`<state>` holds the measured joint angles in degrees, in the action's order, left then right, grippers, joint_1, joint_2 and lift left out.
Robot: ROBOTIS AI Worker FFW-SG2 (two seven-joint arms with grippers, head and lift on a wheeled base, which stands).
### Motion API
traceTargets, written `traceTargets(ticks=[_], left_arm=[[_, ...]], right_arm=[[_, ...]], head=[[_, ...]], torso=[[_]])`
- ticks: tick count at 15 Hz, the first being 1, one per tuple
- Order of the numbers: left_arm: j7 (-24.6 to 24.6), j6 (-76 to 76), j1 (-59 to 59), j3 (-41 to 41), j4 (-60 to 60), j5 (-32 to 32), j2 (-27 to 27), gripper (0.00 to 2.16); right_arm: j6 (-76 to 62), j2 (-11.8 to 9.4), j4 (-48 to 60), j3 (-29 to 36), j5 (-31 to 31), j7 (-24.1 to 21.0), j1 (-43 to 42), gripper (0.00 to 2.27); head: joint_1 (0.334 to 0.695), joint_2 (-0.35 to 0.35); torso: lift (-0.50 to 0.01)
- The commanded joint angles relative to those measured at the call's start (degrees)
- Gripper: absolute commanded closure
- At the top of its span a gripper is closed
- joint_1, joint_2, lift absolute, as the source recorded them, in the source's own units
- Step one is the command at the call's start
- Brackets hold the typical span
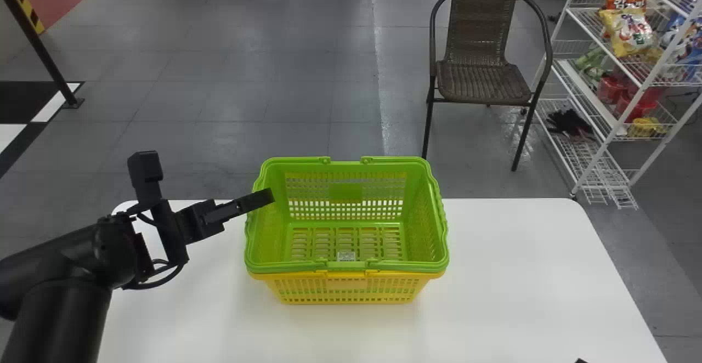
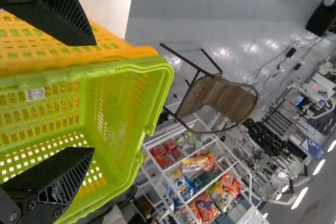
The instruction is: Grasp handle with right gripper to insert into left gripper then lift and swing left to center
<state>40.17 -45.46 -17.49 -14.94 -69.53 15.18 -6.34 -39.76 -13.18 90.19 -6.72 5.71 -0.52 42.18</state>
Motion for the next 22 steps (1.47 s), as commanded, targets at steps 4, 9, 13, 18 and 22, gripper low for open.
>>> traceTargets(ticks=[4,9,13,18,22], left_arm=[[1.3,-3.2,0.0,-0.1,-0.4,2.0,0.0,0.09],[1.4,-5.5,0.0,-0.1,-1.7,4.2,-0.3,0.09],[1.4,-7.1,-0.2,-0.1,-3.3,5.2,-0.3,0.09],[3.1,-14.8,-2.5,-0.1,-6.1,6.4,-0.3,0.09],[4.9,-17.3,-4.1,1.4,-6.1,6.4,-0.3,0.08]], right_arm=[[-0.4,0.0,-0.6,0.2,0.2,0.0,-0.3,0.08],[-0.4,0.0,-0.9,0.3,0.3,0.0,-0.3,0.08],[-0.4,0.0,-1.2,0.3,0.3,0.0,-0.5,0.08],[-0.4,0.1,-1.2,0.3,0.3,0.0,-0.7,0.08],[-0.5,0.1,-1.8,0.7,0.4,0.0,-0.8,0.08]], head=[[0.695,-0.014],[0.695,-0.028],[0.695,-0.033],[0.695,-0.044],[0.695,-0.069]], torso=[[0.000],[0.000],[0.000],[0.000],[0.000]])
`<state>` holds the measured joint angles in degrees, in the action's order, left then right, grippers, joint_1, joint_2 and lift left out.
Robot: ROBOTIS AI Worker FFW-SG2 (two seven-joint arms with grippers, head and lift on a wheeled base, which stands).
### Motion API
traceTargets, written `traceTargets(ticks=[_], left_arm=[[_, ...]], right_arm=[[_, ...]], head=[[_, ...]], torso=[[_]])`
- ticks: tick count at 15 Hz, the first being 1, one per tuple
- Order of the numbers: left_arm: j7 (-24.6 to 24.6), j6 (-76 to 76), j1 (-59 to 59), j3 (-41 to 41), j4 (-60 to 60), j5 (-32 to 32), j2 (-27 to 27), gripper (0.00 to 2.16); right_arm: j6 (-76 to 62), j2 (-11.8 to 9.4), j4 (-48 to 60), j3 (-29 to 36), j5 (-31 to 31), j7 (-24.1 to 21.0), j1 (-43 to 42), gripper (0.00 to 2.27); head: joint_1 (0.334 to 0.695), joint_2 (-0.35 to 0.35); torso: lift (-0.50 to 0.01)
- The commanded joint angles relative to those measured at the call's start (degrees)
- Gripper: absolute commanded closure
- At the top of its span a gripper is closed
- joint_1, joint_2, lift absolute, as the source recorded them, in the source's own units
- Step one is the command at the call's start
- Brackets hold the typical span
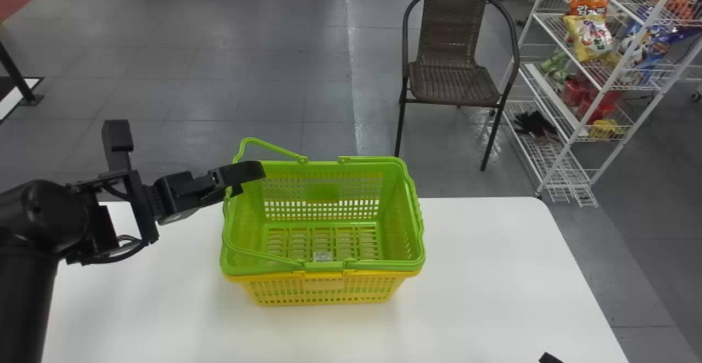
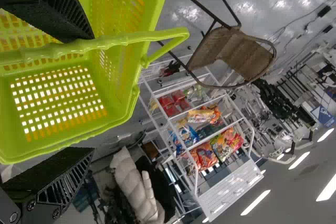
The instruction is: Grasp handle with right gripper to insert into left gripper then lift and swing left to center
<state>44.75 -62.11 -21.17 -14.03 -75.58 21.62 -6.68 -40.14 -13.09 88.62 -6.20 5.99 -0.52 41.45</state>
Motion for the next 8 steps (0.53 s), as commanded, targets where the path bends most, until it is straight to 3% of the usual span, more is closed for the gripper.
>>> traceTargets(ticks=[1,8], left_arm=[[1.0,-2.2,-0.9,0.8,0.0,0.0,0.1,0.08],[5.0,-11.0,-4.6,3.4,0.0,0.1,0.2,0.08]], right_arm=[[-0.3,0.0,-0.2,0.4,0.1,0.0,-0.1,0.08],[-0.3,0.0,-0.4,1.0,0.3,0.0,-0.1,0.08]], head=[[0.695,-0.076],[0.695,-0.144]], torso=[[0.000],[0.000]])
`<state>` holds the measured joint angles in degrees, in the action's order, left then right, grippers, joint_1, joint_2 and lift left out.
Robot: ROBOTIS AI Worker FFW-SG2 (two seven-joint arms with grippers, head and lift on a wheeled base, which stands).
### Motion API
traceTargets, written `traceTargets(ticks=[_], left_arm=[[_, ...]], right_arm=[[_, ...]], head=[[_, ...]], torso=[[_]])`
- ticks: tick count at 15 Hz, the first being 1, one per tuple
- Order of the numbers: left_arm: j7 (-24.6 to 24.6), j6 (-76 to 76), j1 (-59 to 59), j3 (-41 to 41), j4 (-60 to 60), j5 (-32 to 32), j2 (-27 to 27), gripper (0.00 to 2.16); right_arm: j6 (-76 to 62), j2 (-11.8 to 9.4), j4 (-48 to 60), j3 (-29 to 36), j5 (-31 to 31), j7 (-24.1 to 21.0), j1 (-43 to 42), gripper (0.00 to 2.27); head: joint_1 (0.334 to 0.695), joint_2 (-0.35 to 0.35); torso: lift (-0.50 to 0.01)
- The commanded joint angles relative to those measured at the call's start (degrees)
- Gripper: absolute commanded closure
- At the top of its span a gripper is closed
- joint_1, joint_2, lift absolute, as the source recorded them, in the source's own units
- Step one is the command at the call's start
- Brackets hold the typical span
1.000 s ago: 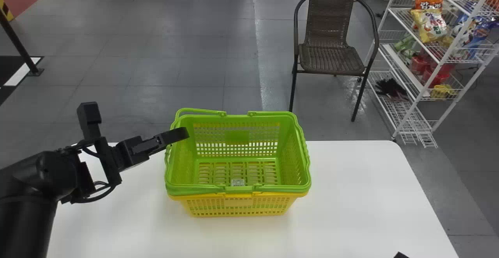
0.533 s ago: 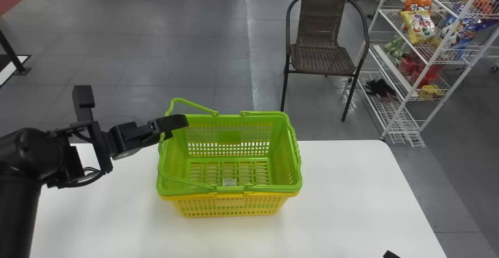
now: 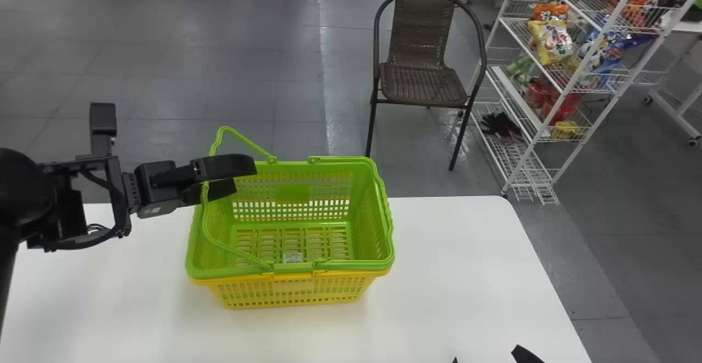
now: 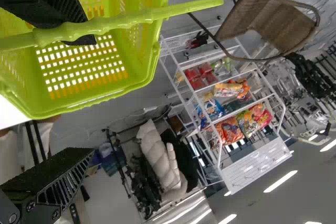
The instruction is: Grasp handle with right gripper to insert into left gripper then lift and swing left to center
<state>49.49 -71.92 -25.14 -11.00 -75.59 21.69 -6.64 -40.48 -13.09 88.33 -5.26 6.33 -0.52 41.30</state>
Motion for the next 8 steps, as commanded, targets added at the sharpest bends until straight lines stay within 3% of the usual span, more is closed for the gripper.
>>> traceTargets(ticks=[1,8], left_arm=[[0.5,-1.3,-1.0,0.6,0.0,0.0,0.2,0.08],[-0.4,-1.2,-3.6,4.5,0.5,0.1,0.9,0.08]], right_arm=[[-0.2,0.1,-0.3,0.3,0.0,0.0,-0.3,0.08],[-0.5,0.1,0.7,4.6,0.4,0.1,-2.2,0.16]], head=[[0.695,-0.149],[0.695,-0.212]], torso=[[0.000],[0.000]])
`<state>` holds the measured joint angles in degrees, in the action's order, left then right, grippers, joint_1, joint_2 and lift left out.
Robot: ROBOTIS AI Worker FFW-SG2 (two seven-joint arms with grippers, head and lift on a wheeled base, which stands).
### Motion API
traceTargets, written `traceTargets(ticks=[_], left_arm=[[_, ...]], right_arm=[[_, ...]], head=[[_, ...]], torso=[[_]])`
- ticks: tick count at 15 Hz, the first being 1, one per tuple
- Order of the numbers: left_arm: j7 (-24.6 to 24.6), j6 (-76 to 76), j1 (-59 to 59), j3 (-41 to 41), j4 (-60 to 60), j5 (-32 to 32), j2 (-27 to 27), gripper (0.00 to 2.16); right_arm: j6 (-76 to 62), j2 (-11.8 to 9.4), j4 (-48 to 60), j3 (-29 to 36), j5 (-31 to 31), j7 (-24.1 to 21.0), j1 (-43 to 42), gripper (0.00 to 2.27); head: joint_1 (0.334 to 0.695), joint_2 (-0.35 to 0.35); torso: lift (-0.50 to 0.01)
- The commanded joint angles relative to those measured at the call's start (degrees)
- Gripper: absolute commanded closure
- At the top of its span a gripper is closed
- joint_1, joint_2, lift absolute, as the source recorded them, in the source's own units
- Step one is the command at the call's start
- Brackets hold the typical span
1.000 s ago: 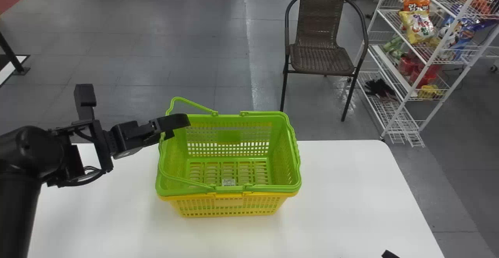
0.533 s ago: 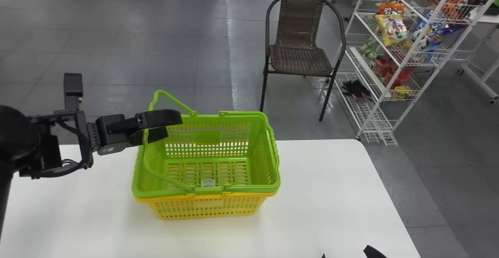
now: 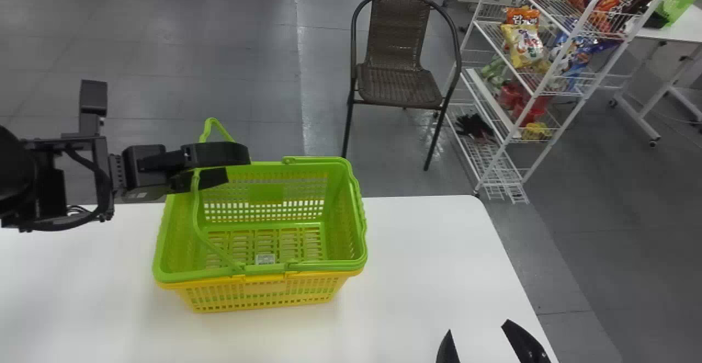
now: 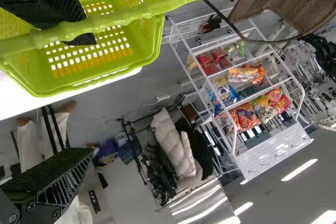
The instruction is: Grasp handle with right gripper to insert into left gripper then lift and swing left to center
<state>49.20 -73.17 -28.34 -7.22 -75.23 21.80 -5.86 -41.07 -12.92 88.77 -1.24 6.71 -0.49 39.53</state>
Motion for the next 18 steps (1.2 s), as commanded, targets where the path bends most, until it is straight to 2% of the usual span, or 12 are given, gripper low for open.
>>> traceTargets(ticks=[1,2,4,5,6,8,10,18], left_arm=[[-0.2,0.1,-0.6,1.2,0.2,0.0,0.2,0.08],[-0.2,0.1,-0.8,1.6,0.2,0.0,0.5,0.08],[-0.2,0.1,-1.3,2.2,0.3,-0.1,0.9,0.08],[-0.4,0.1,-1.5,2.6,0.3,-0.2,1.0,0.08],[-0.5,0.1,-1.6,2.7,0.3,-0.2,1.1,0.08],[-0.5,0.1,-1.6,3.0,0.3,-0.2,1.3,0.08],[-0.5,0.1,-1.6,3.0,0.4,0.0,1.4,0.08],[-0.3,0.1,-1.0,2.8,0.4,1.1,1.4,0.07]], right_arm=[[0.1,0.0,0.4,1.1,0.2,0.5,-0.8,0.31],[0.4,-0.1,0.7,1.2,0.7,0.6,-1.4,0.55],[2.9,-0.2,1.6,1.6,0.7,0.9,-2.8,1.37],[4.8,-0.2,1.9,1.8,0.7,0.8,-3.8,1.70],[6.9,-0.2,2.0,1.8,0.3,0.8,-5.1,1.95],[11.7,-0.2,2.8,1.8,-1.6,0.8,-7.3,2.15],[16.1,-0.2,3.1,1.6,-3.0,0.8,-9.7,2.24],[28.9,-0.2,-0.9,-2.1,-5.9,0.1,-20.8,2.24]], head=[[0.695,-0.229],[0.695,-0.236],[0.695,-0.247],[0.695,-0.252],[0.695,-0.256],[0.695,-0.261],[0.695,-0.258],[0.695,-0.232]], torso=[[0.000],[0.000],[0.000],[0.000],[0.000],[0.000],[0.000],[0.000]])
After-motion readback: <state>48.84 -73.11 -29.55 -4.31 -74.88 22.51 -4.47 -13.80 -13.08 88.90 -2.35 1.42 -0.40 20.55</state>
